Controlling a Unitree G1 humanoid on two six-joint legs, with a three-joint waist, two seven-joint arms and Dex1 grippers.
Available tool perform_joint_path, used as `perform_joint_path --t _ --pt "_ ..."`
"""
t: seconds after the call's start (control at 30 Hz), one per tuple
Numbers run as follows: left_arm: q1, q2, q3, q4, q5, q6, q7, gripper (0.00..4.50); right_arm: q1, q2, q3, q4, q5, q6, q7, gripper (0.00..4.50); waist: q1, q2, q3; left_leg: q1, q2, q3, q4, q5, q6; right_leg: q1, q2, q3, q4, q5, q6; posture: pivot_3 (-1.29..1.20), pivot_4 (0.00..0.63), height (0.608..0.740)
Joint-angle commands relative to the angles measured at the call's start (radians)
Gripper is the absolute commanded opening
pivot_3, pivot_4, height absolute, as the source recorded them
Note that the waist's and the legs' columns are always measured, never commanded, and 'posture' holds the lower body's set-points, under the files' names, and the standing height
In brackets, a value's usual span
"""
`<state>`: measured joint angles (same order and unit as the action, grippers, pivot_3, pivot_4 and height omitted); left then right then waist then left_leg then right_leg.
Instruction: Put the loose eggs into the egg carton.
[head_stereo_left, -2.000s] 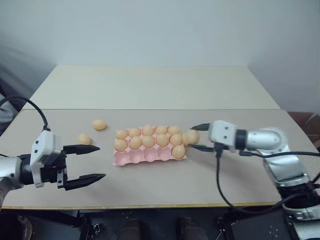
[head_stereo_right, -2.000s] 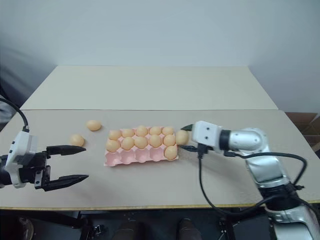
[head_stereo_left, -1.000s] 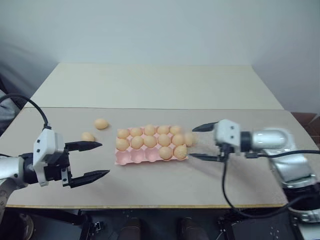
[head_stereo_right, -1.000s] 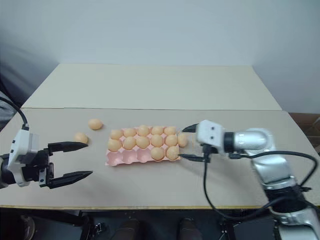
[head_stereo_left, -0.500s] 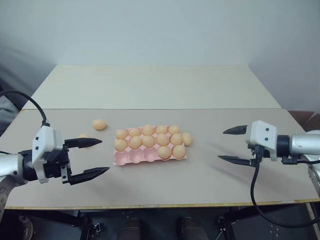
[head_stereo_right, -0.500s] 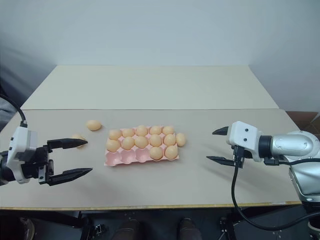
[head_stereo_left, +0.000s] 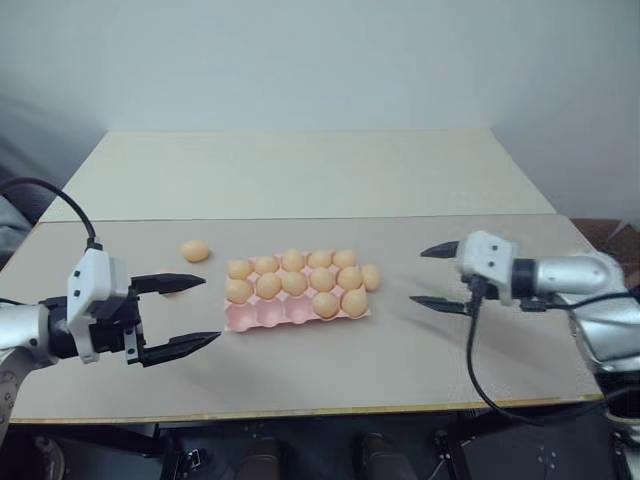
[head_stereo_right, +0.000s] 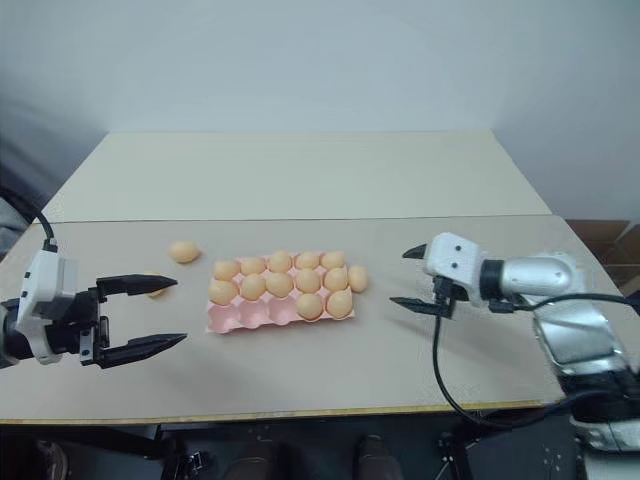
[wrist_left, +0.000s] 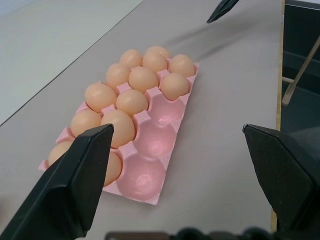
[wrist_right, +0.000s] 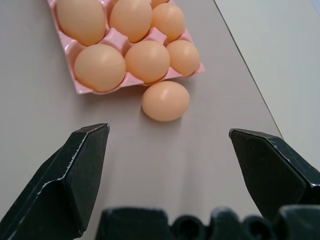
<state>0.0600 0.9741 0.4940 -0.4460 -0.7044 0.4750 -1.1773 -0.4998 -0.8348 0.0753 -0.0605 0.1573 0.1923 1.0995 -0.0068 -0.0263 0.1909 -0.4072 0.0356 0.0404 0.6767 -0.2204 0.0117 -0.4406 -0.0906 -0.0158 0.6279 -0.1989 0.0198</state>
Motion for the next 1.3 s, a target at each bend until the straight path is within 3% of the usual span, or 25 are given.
perform_joint_path --t 0.03,0.43,0.83,0.93,1.03,1.3 --pt "-0.026 0.020 0.000 0.002 0.007 -0.016 -0.004 4.50 -0.093 0.048 0.074 0.112 -0.085 -0.111 -0.010 4.48 -0.005 0.000 0.000 0.000 0.000 0.000 0.000 0.000 0.000 0.000 0.000 0.000 0.000 0.000 0.000 0.00 0.150 0.740" --pt "-0.020 0.015 0.000 -0.009 0.016 -0.021 0.011 4.50 -0.284 0.205 0.215 0.483 -0.237 -0.356 -0.013 4.48 -0.007 0.000 0.000 -0.001 0.000 0.001 0.000 0.000 0.000 0.000 0.000 0.001 0.000 0.002 0.001 0.00 0.150 0.740" --pt "0.007 0.005 0.008 -0.028 0.017 -0.025 0.032 4.50 -0.391 0.310 0.212 0.722 -0.240 -0.435 0.039 4.48 -0.013 0.000 0.000 0.001 0.000 0.001 -0.001 0.000 0.000 0.000 0.001 0.002 0.000 0.004 0.003 0.00 0.150 0.740" --pt "0.016 0.003 0.011 -0.033 0.016 -0.027 0.037 4.50 -0.396 0.317 0.204 0.745 -0.237 -0.451 0.053 3.92 -0.012 0.000 0.000 0.000 0.000 0.001 -0.001 0.000 0.000 0.000 0.001 0.002 0.000 0.004 0.003 0.00 0.150 0.740" --pt "0.019 0.001 0.011 -0.034 0.016 -0.028 0.042 4.50 -0.394 0.318 0.206 0.755 -0.259 -0.465 0.024 2.90 -0.010 0.000 0.000 0.000 0.000 0.001 -0.001 0.000 0.000 0.000 0.001 0.002 0.000 0.004 0.003 0.00 0.150 0.740" --pt "0.014 0.002 0.002 -0.025 0.021 -0.033 0.046 4.50 -0.347 0.259 0.200 0.709 -0.297 -0.487 -0.006 2.90 -0.008 0.000 0.000 0.001 0.000 0.001 -0.001 0.000 0.000 0.000 0.001 0.002 0.000 0.005 0.002 0.00 0.150 0.740"
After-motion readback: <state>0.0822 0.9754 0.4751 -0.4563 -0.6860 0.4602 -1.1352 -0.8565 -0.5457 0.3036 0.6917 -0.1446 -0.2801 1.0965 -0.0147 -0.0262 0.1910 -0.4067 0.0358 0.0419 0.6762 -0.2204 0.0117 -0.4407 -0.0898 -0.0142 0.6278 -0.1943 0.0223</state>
